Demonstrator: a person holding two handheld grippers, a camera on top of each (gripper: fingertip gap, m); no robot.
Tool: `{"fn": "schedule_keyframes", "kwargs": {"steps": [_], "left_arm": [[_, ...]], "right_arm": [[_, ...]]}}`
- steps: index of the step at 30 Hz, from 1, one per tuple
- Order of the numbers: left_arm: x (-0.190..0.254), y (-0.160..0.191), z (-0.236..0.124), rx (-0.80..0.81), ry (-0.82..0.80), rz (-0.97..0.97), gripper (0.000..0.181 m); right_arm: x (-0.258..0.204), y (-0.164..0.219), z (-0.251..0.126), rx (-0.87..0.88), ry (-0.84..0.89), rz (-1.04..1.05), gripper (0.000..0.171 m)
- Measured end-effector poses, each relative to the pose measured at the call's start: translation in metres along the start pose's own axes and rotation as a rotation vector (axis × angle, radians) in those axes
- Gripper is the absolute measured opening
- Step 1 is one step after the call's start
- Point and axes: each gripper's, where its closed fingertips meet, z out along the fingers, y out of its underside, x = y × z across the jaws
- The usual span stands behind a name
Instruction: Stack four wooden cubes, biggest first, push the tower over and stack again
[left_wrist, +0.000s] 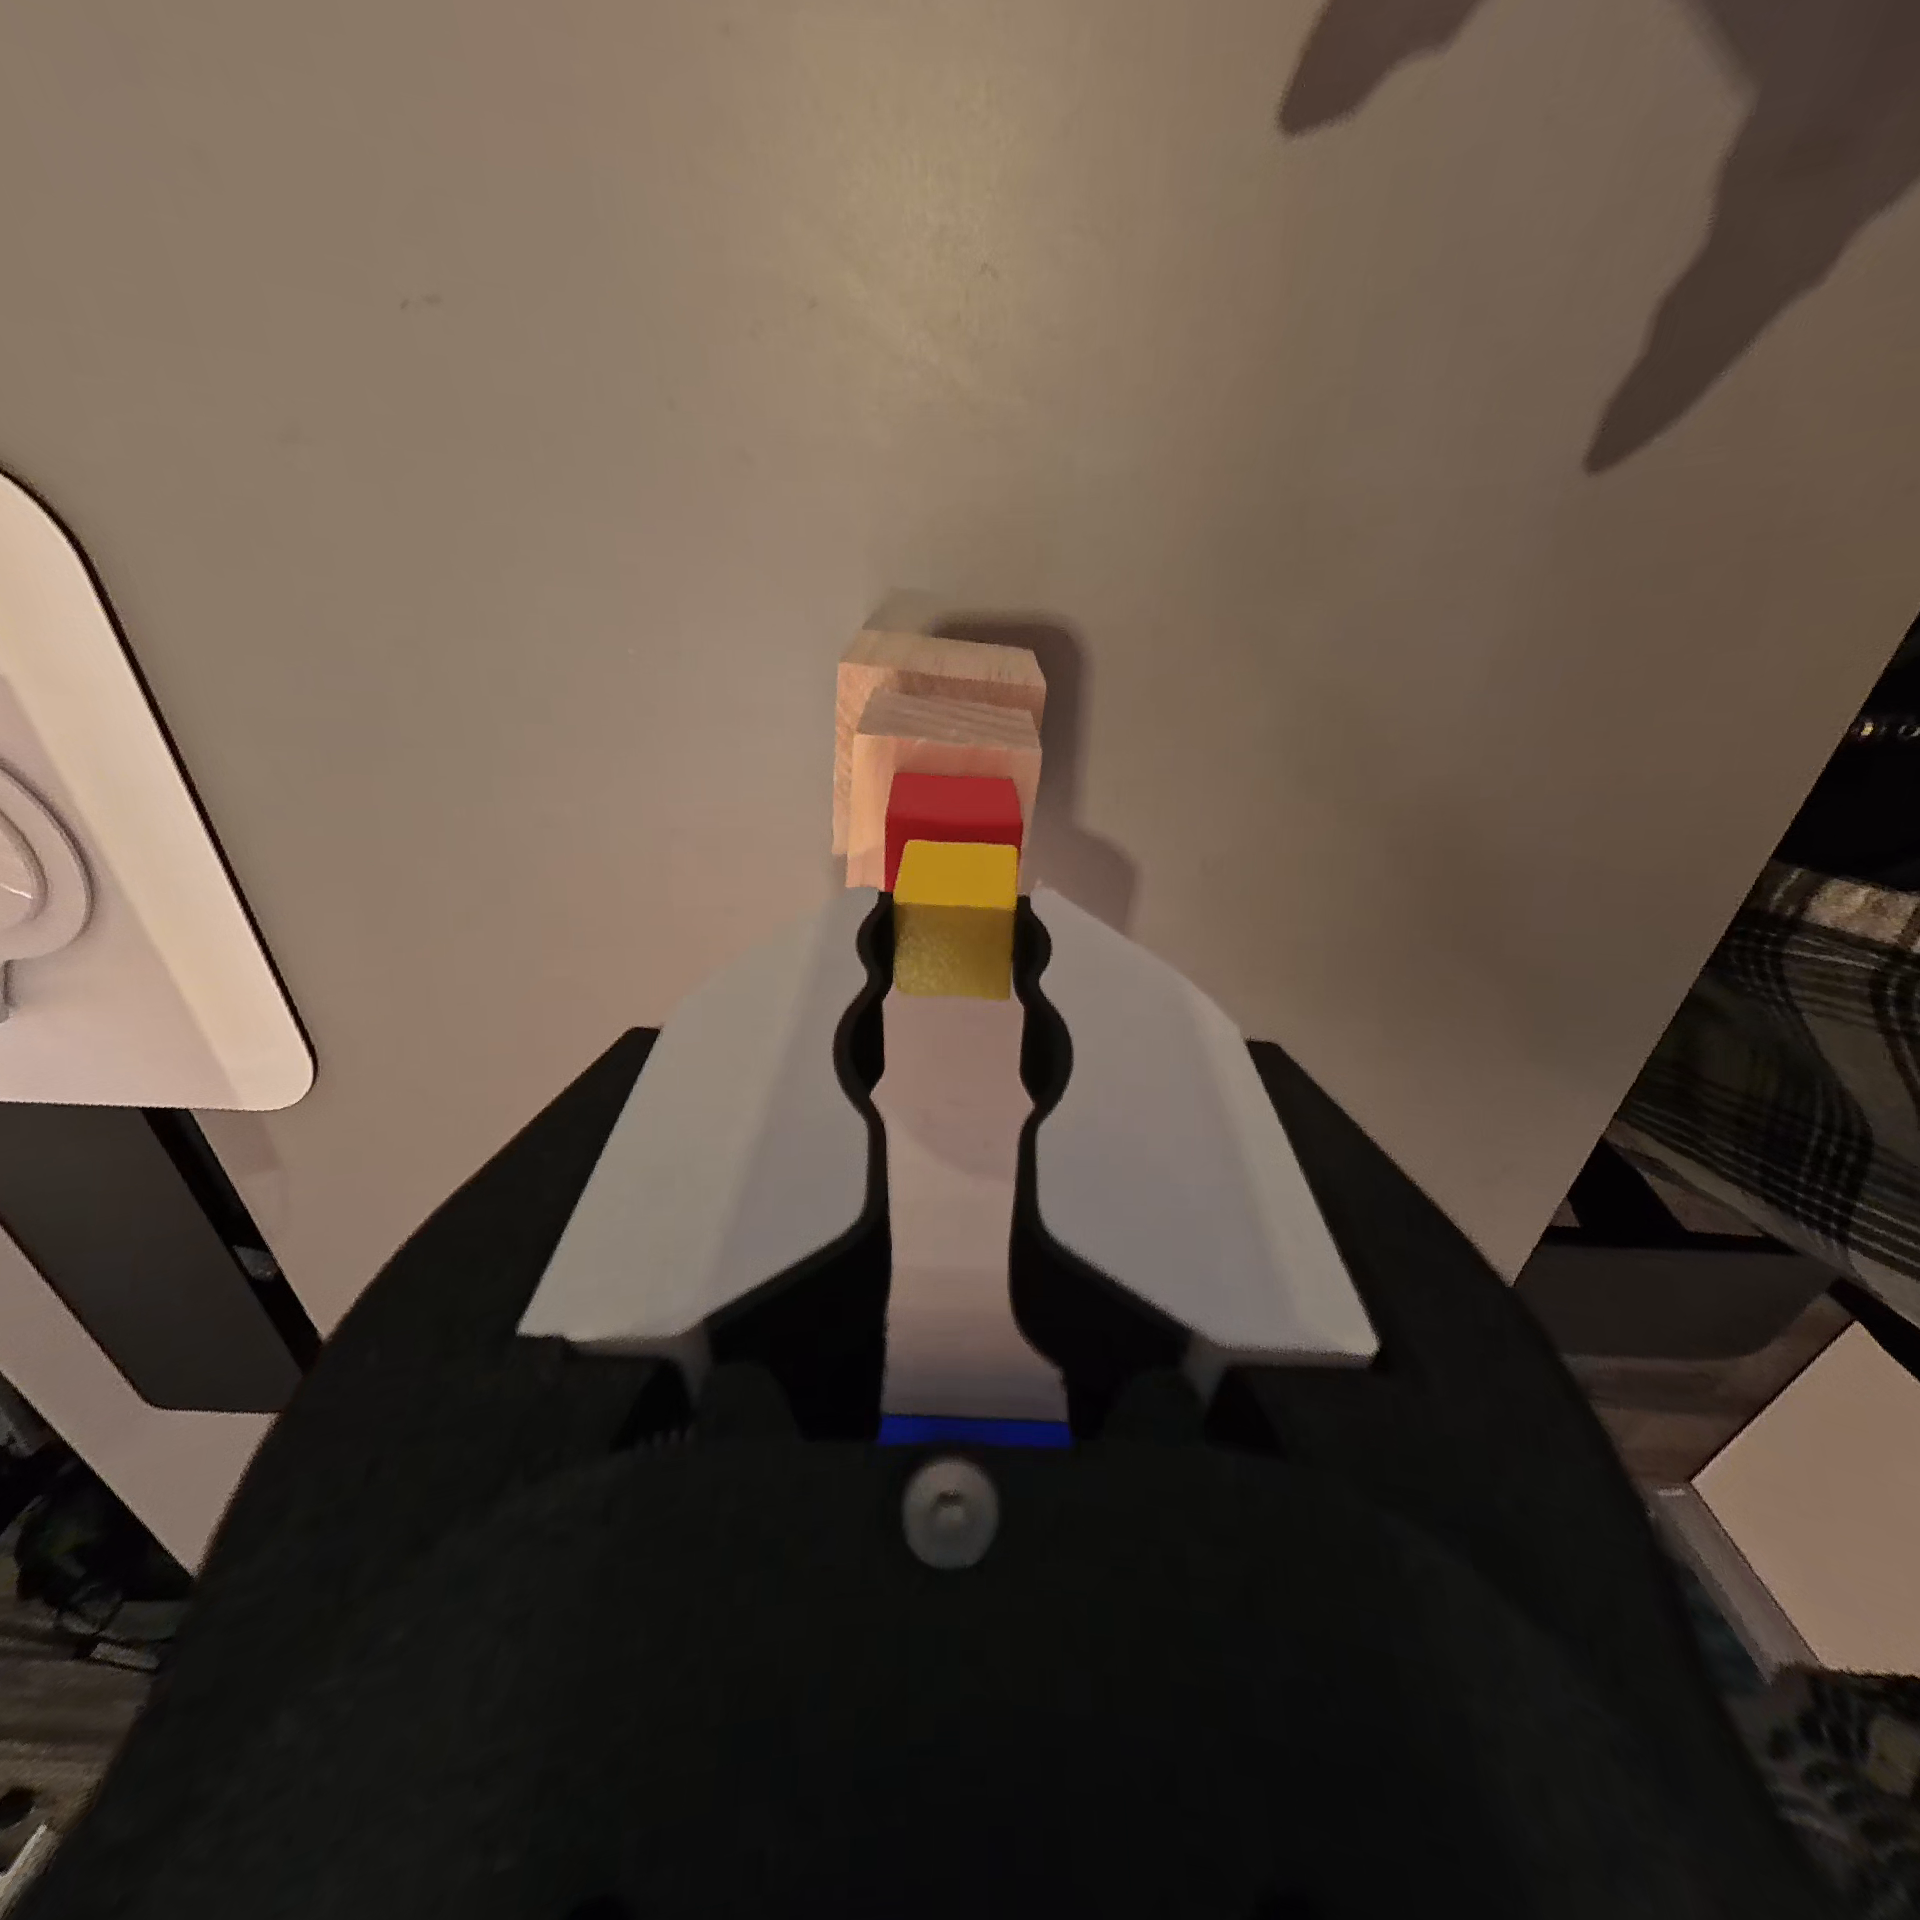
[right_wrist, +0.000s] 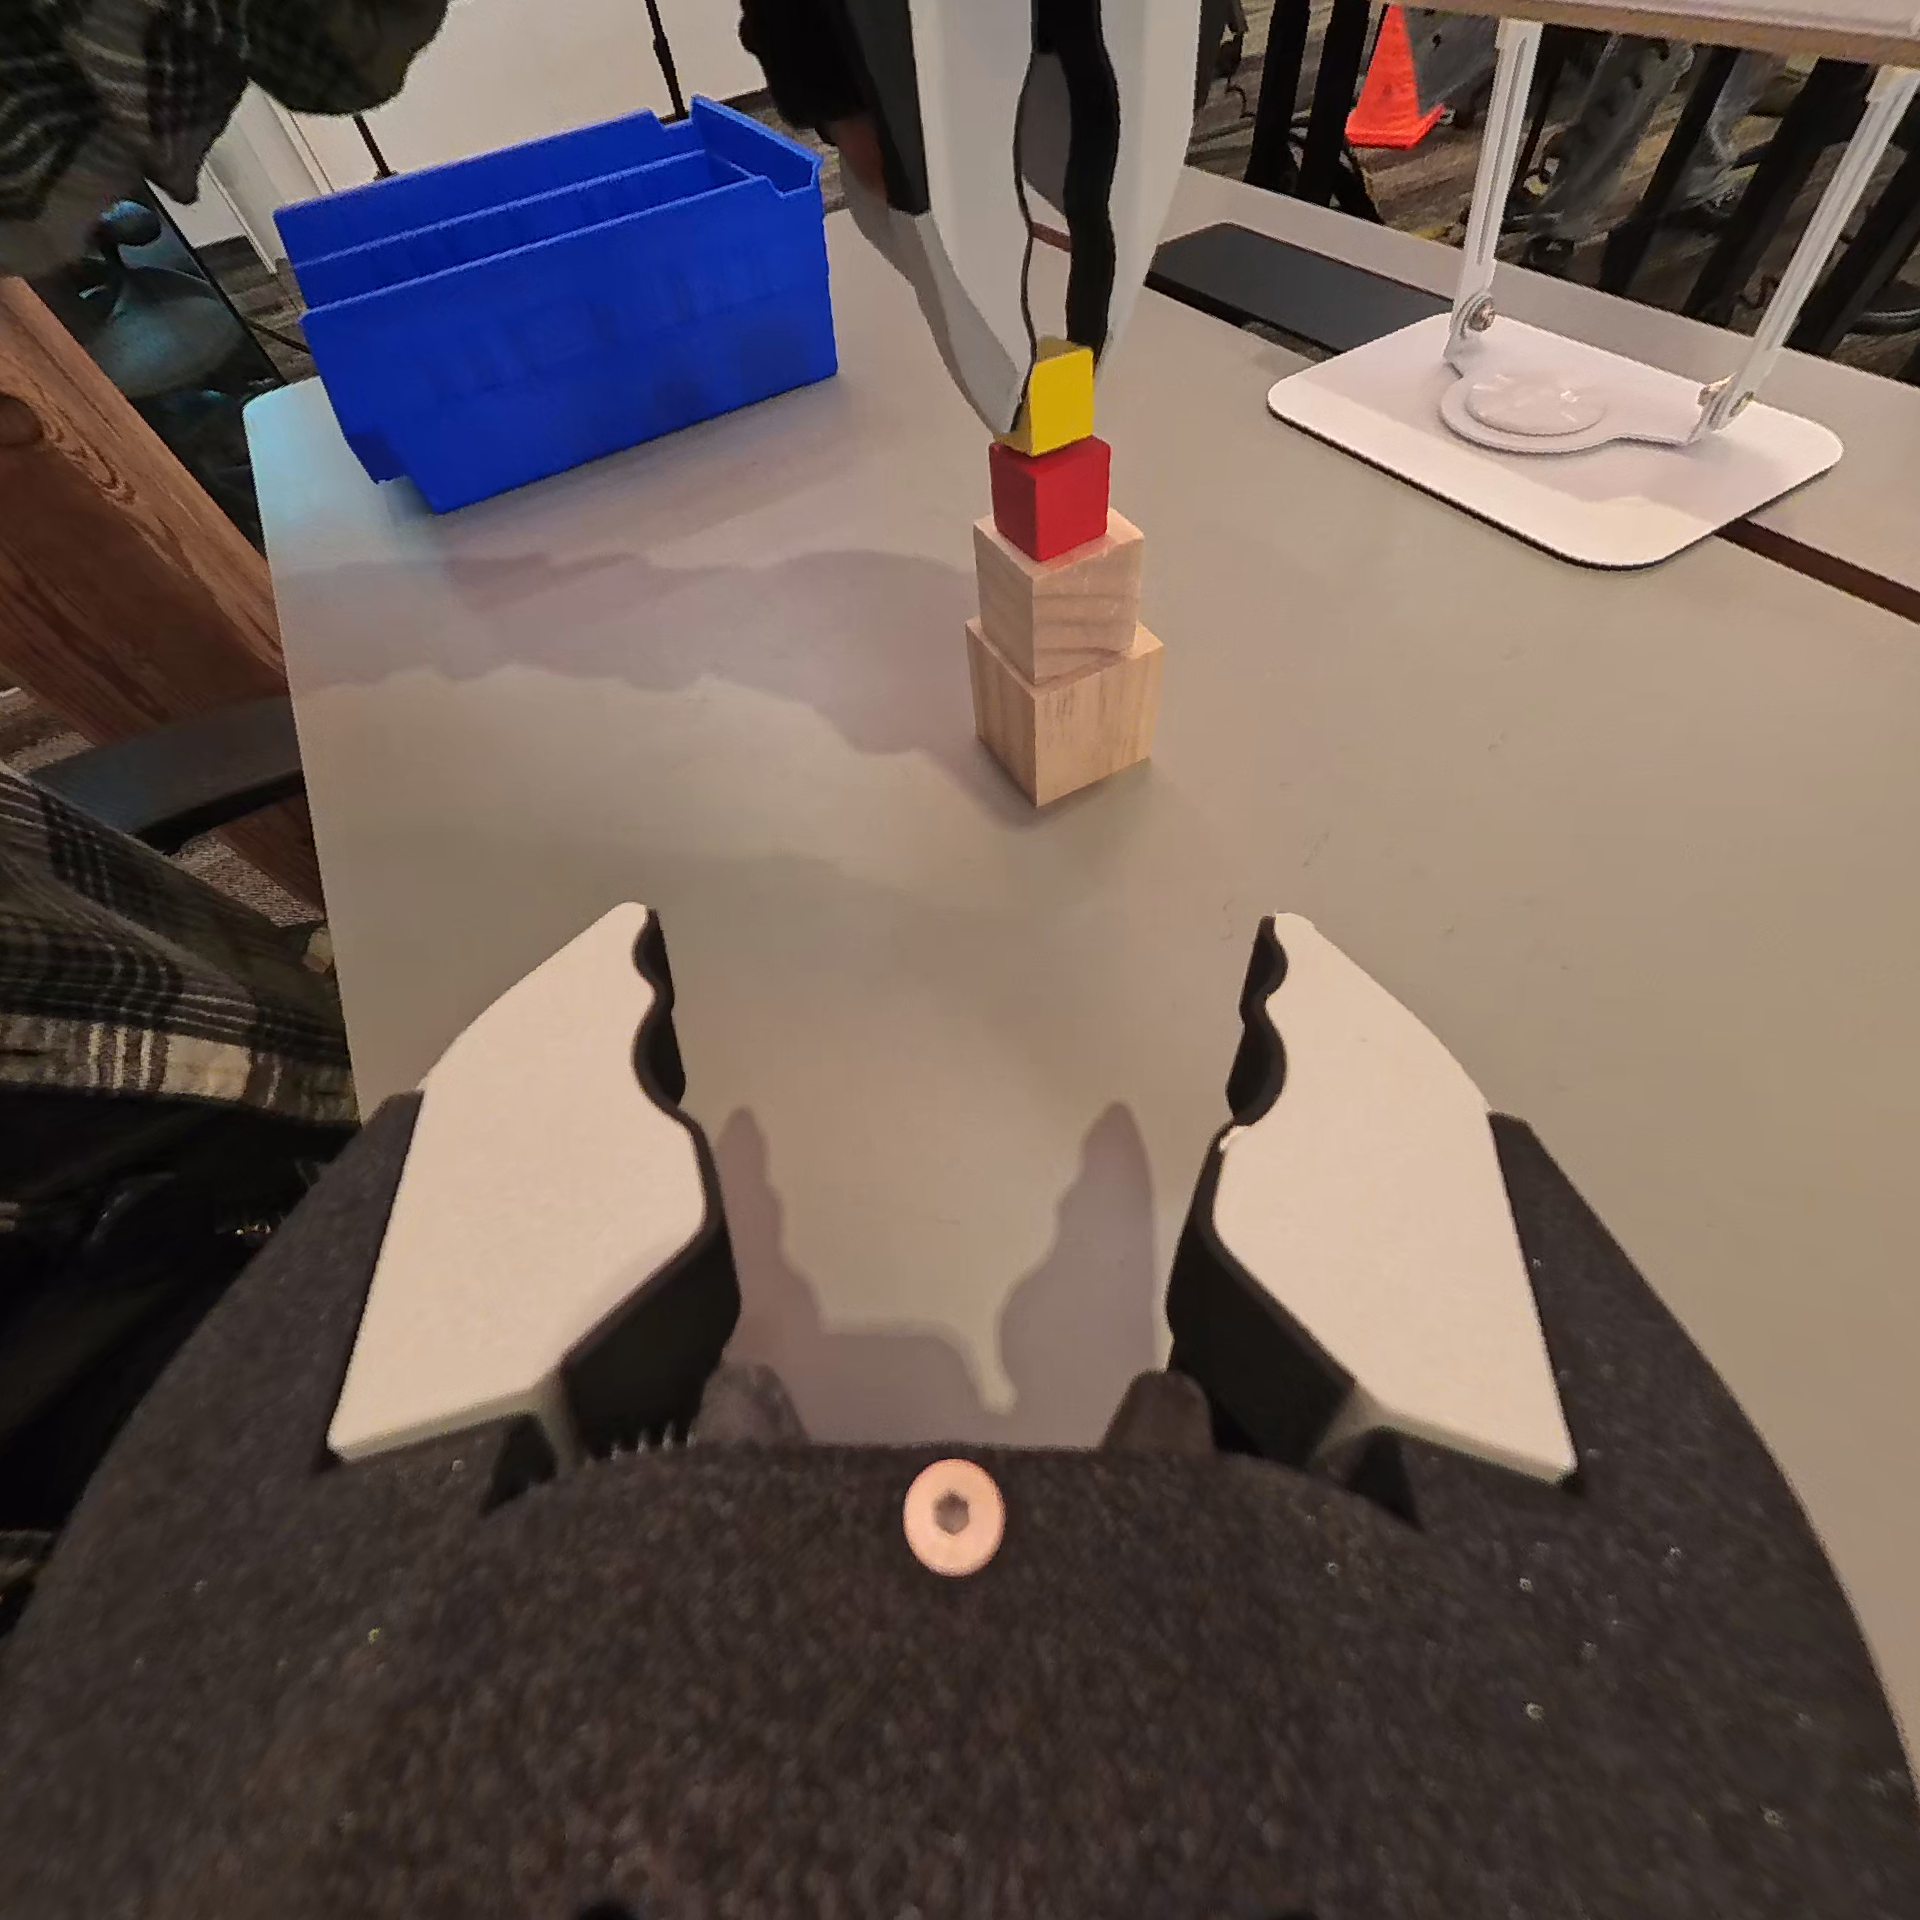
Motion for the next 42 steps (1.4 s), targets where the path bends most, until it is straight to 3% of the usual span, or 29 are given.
{"fn": "schedule_keyframes", "kwargs": {"steps": [21,26,32,36,42], "left_arm": [[-0.001,-0.002,0.002,-0.005,0.018,0.014,0.022],[-0.002,-0.001,0.004,-0.005,0.016,0.013,0.028],[0.000,0.002,-0.007,0.025,0.016,0.022,0.047],[0.000,0.008,-0.032,0.169,-0.020,-0.021,0.063],[0.005,0.032,-0.059,0.600,-0.157,-0.219,0.091]], "right_arm": [[0.001,0.001,0.000,-0.002,-0.003,0.004,0.104],[0.001,0.002,0.001,-0.005,-0.004,0.006,0.104],[0.001,0.002,0.001,-0.004,-0.004,0.006,0.105],[0.002,0.003,0.001,-0.006,-0.001,0.010,0.105],[0.007,0.008,0.003,-0.011,0.007,0.041,0.105]]}}
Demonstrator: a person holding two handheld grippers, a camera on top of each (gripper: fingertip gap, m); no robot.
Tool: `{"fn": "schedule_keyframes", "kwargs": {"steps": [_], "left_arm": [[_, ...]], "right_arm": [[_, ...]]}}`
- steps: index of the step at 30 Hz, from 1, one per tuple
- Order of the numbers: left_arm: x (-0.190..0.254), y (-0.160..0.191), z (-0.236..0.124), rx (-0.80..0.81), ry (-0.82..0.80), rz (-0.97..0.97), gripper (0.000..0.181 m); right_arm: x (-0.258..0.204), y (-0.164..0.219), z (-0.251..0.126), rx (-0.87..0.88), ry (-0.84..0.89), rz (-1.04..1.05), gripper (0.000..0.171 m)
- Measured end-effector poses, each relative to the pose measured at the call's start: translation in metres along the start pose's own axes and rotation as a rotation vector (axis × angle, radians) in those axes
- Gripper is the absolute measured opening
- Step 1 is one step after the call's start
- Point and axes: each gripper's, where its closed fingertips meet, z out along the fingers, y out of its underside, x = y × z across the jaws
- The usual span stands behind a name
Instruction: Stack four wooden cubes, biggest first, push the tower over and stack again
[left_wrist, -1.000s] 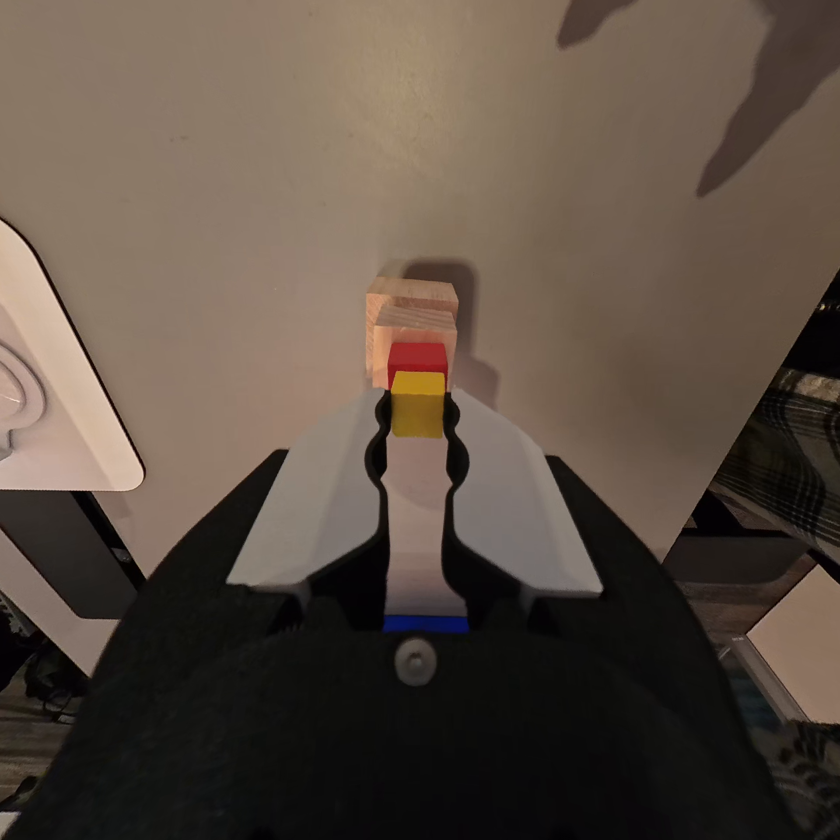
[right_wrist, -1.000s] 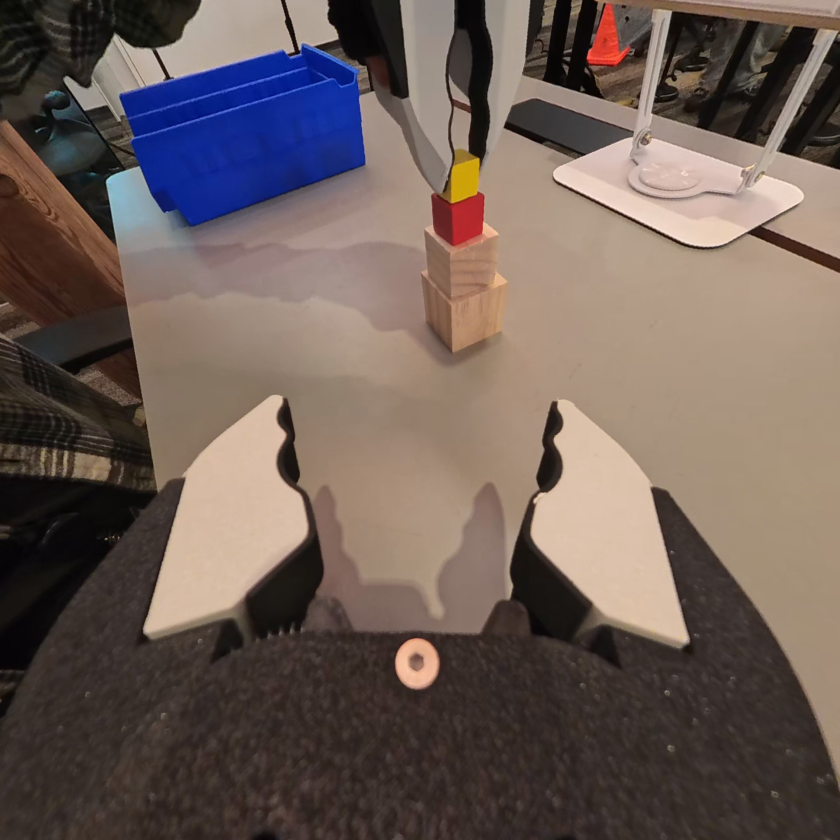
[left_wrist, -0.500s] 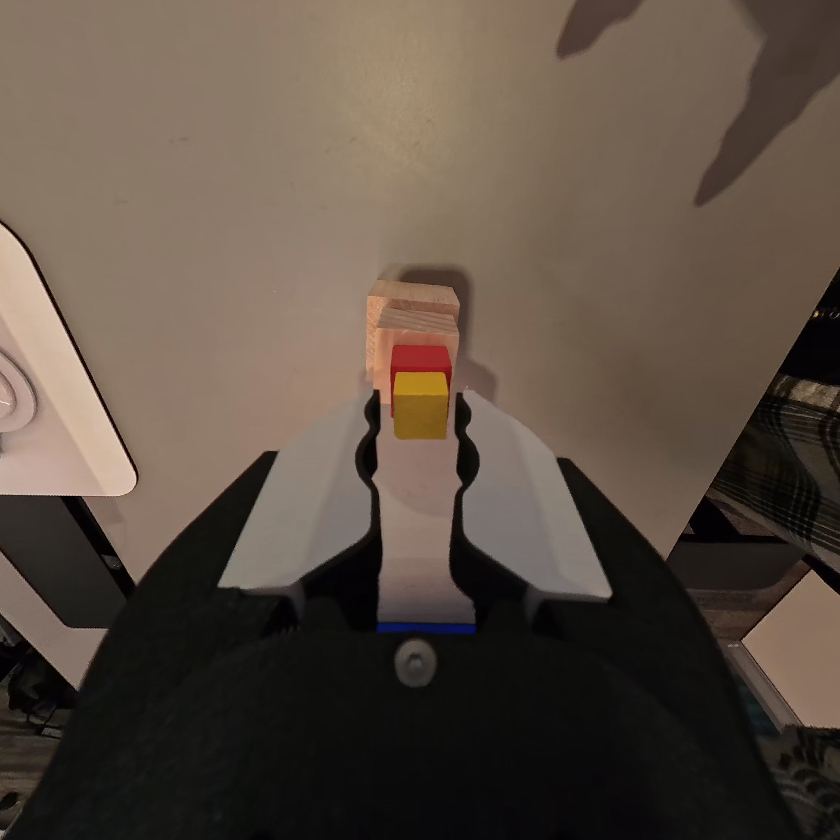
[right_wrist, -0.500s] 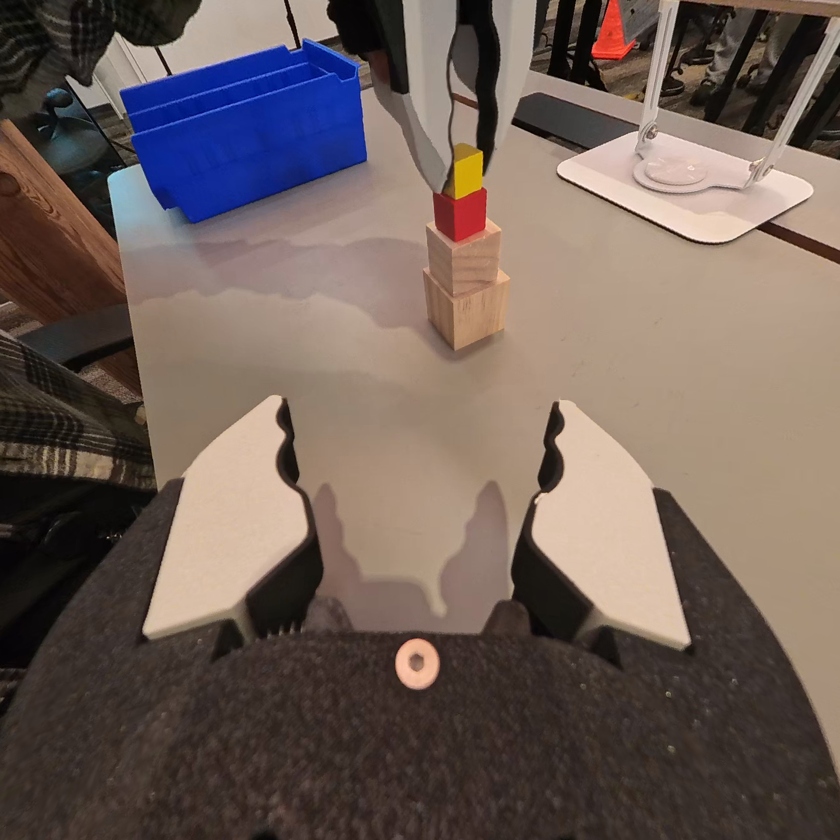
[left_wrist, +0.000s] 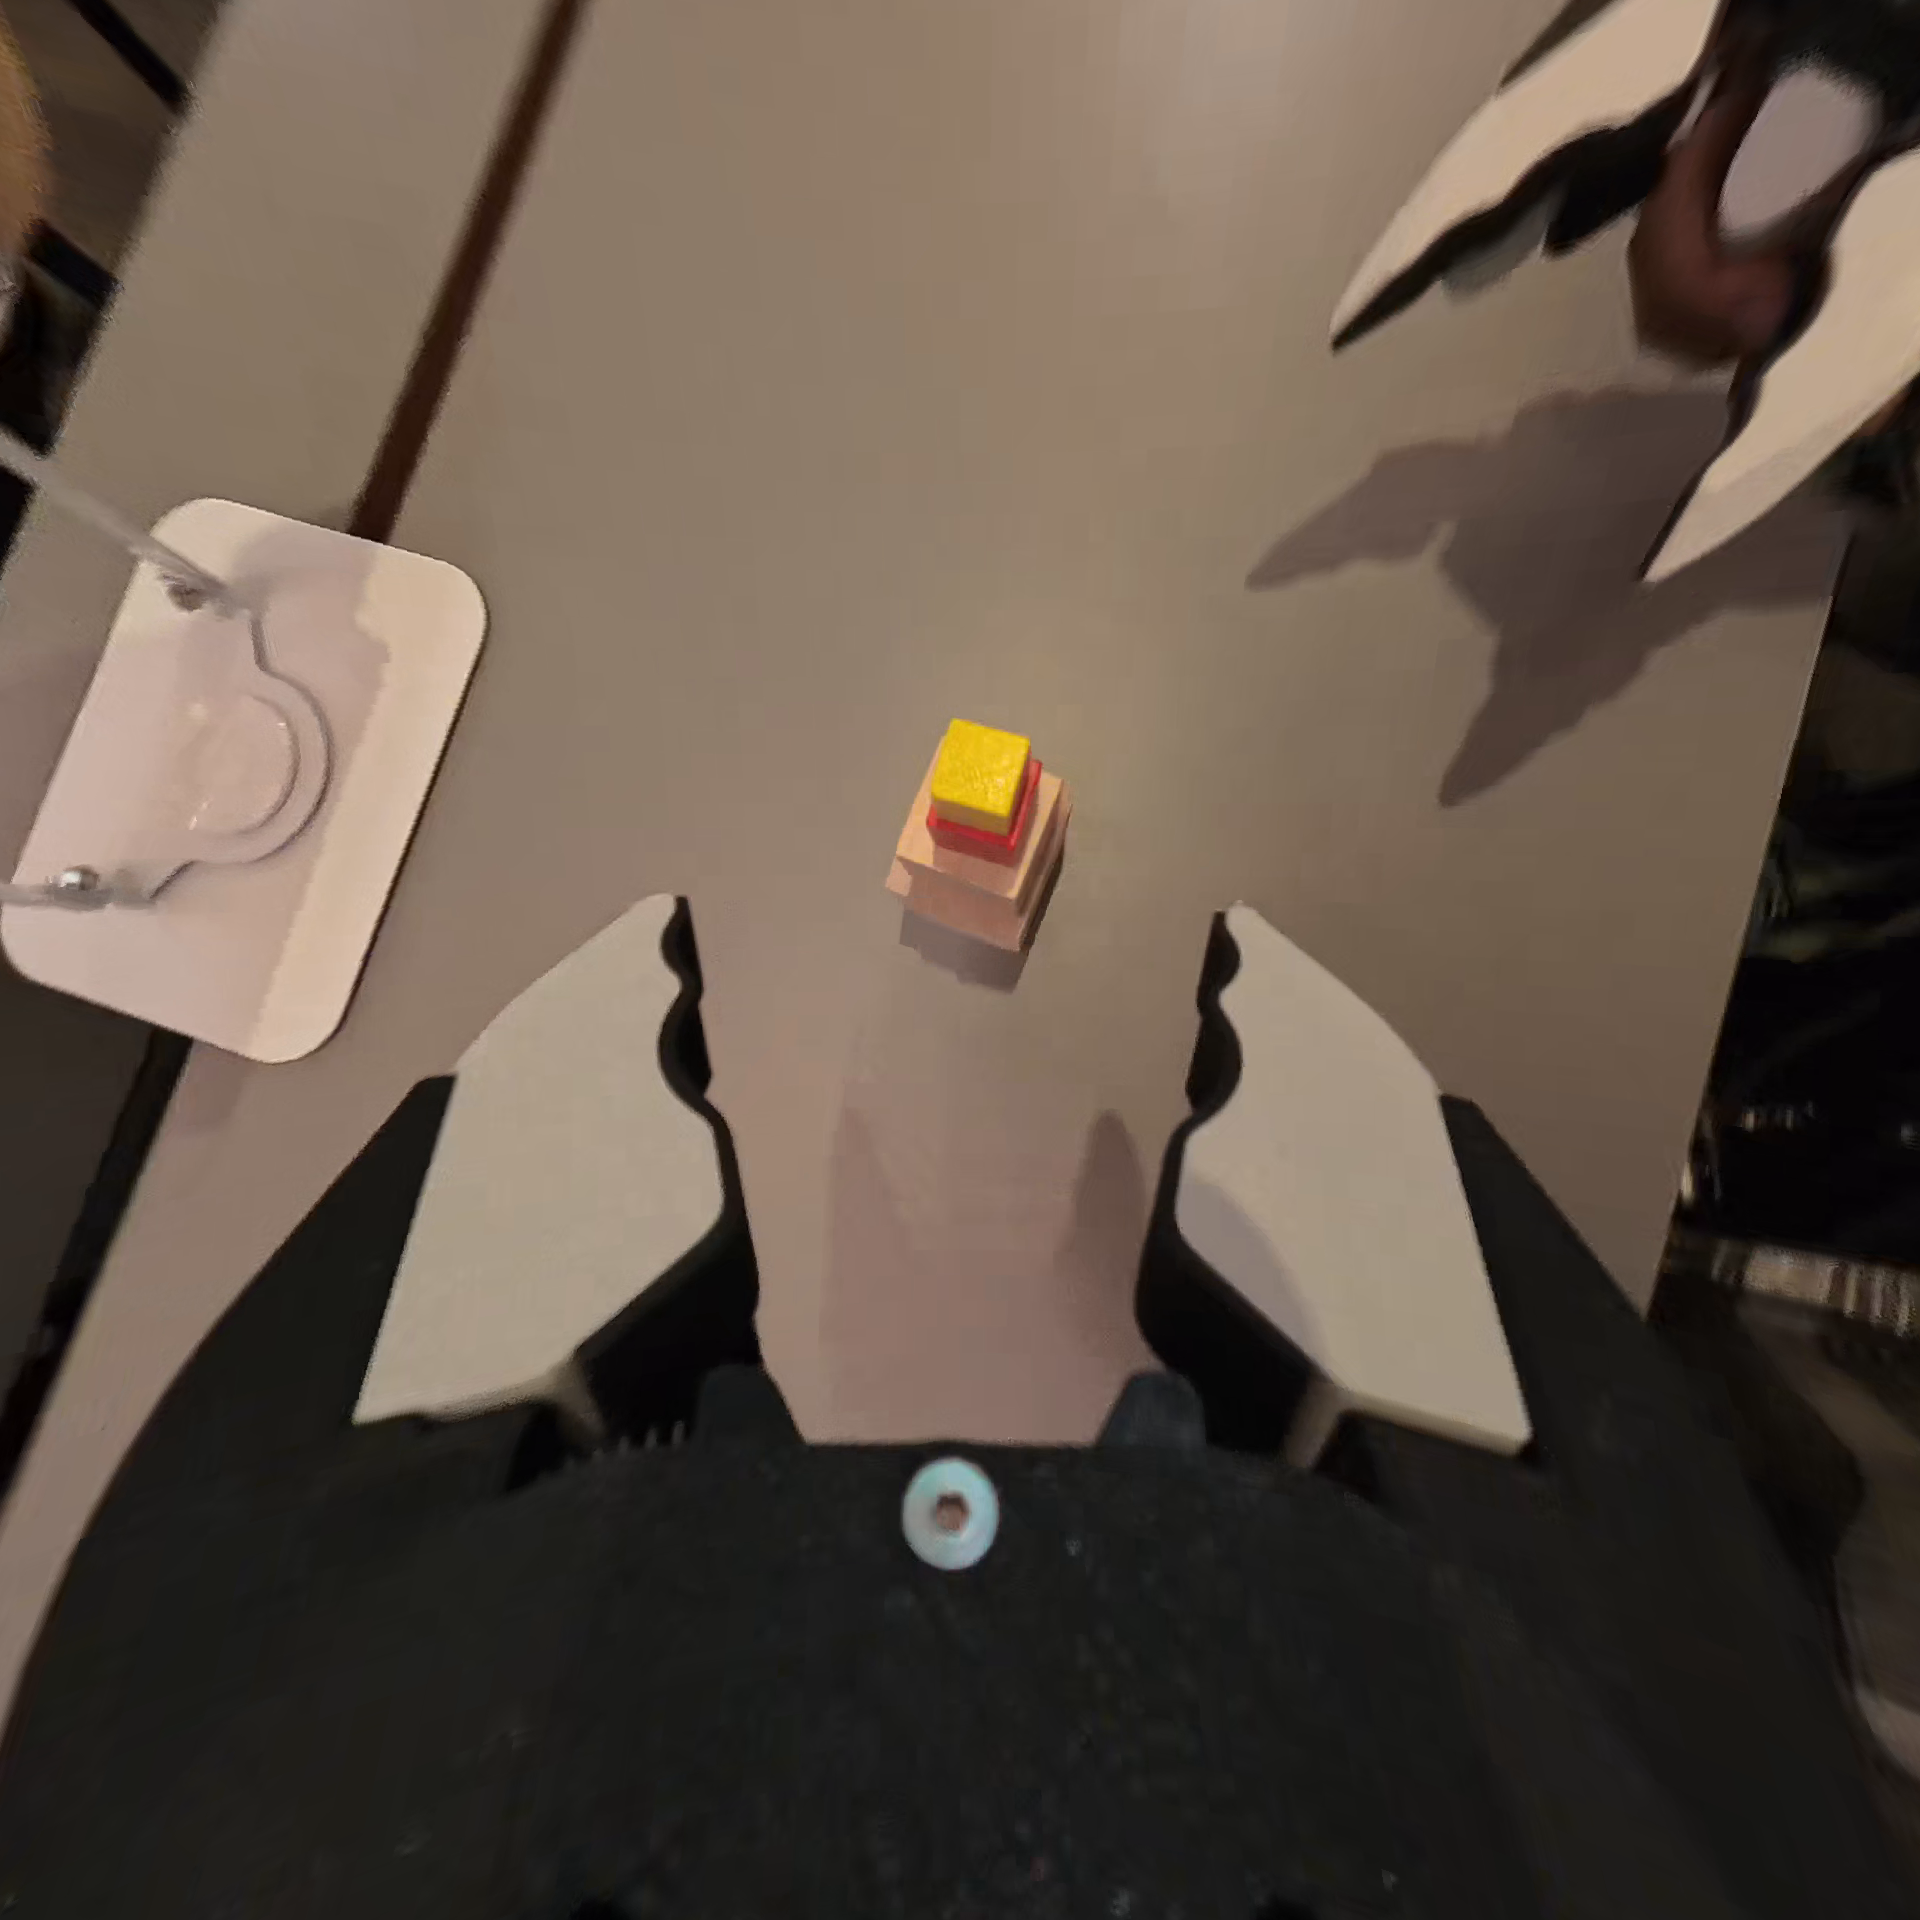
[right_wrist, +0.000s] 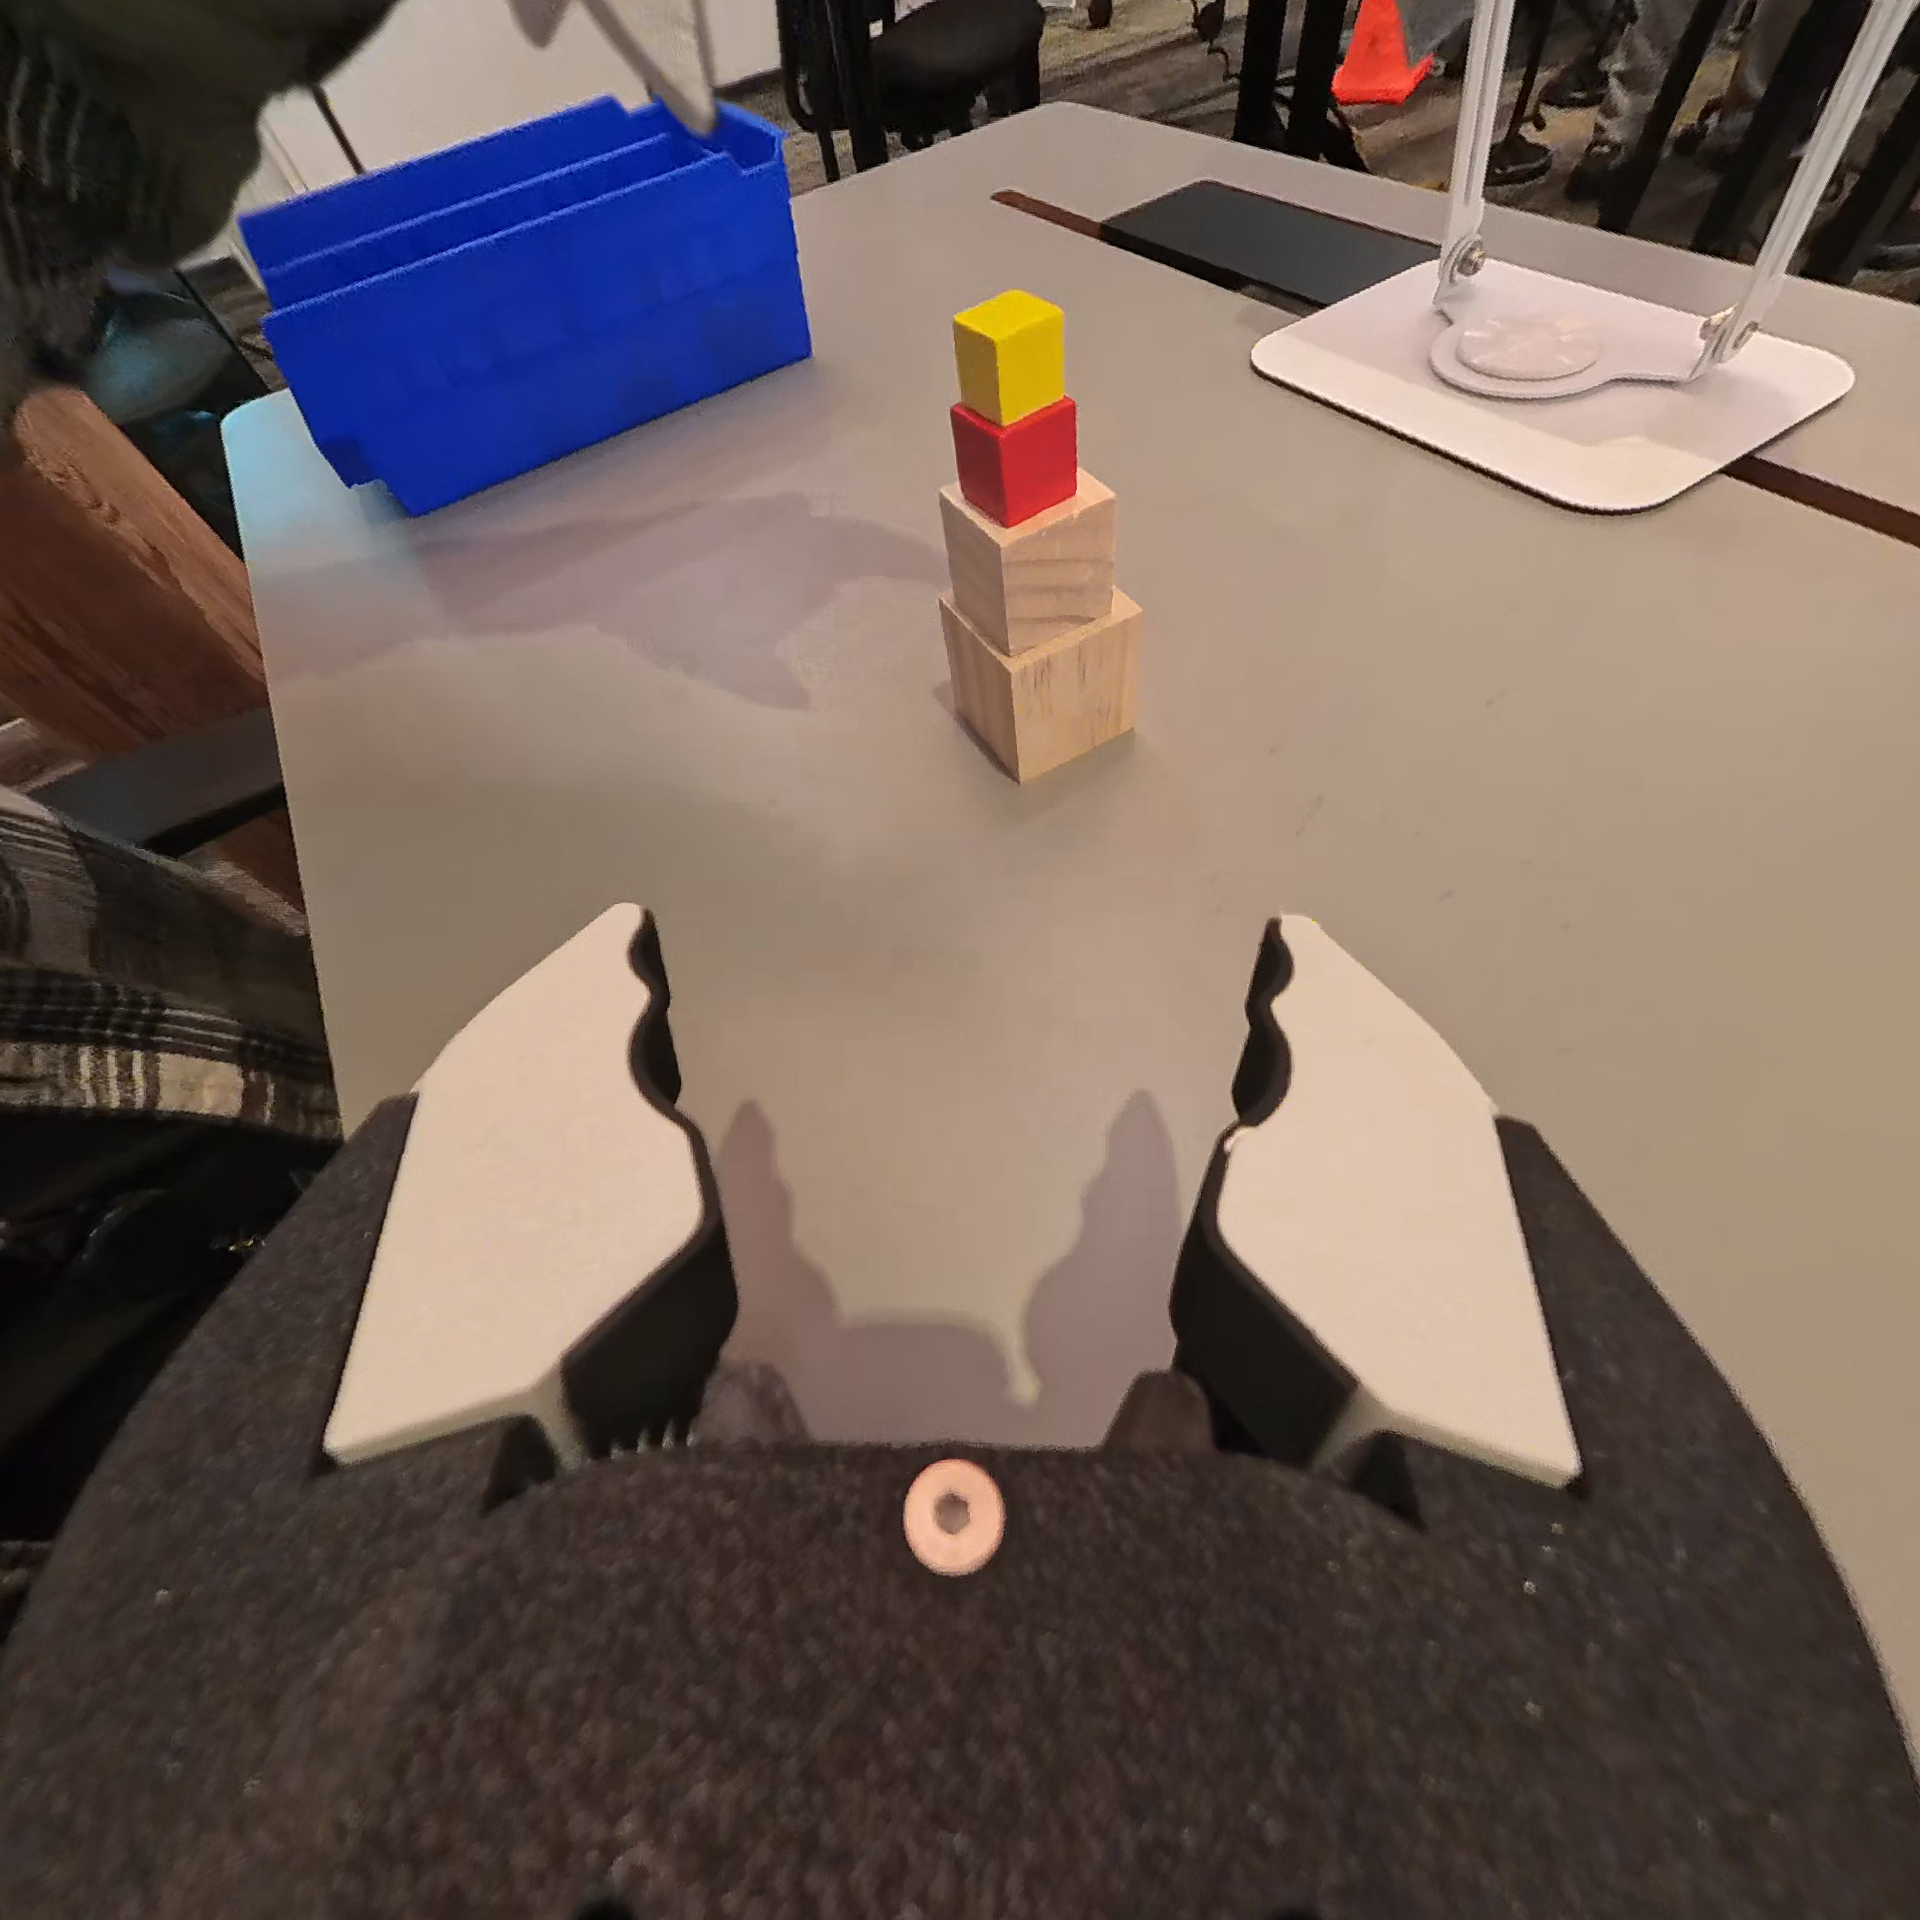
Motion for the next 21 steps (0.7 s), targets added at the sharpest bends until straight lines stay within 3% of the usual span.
{"fn": "schedule_keyframes", "kwargs": {"steps": [4,9,16,21], "left_arm": [[0.013,0.031,-0.019,0.272,-0.107,-0.145,0.100],[0.044,0.067,-0.040,0.585,-0.118,-0.326,0.098],[0.047,0.103,-0.053,0.658,-0.213,-0.375,0.113],[0.040,0.112,-0.079,0.726,-0.299,-0.365,0.114]], "right_arm": [[0.005,0.006,0.007,-0.024,0.016,0.036,0.105],[0.016,0.018,0.018,-0.087,0.084,0.133,0.104],[0.029,0.037,0.037,-0.261,0.187,0.340,0.099],[0.042,0.036,0.040,-0.347,0.326,0.410,0.107]]}}
